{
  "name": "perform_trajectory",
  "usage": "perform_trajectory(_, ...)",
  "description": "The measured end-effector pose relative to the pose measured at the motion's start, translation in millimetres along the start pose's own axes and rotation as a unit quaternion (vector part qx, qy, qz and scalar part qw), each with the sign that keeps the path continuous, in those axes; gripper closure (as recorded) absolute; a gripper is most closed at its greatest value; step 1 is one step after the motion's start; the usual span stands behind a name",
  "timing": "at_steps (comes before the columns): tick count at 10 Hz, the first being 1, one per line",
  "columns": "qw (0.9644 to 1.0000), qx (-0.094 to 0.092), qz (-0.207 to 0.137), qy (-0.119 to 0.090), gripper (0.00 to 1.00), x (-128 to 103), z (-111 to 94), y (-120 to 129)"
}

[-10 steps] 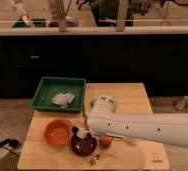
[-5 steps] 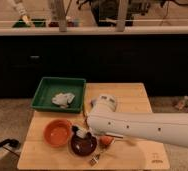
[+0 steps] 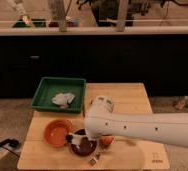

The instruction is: Place brush in purple bowl

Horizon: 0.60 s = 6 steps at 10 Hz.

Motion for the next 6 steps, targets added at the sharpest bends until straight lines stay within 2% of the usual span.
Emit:
perform_trajectory(2,0.9998,0.004,-0.020,0.003,1.00,-4.1,-0.7,3.1)
perform_trajectory(3,0.9990,0.010,-0.043,0.004,1.00,-6.3,-0.3,3.9)
perform_trajectory(6,0.9951,0.019,-0.097,-0.002,1.00,-12.9,2.0,5.0)
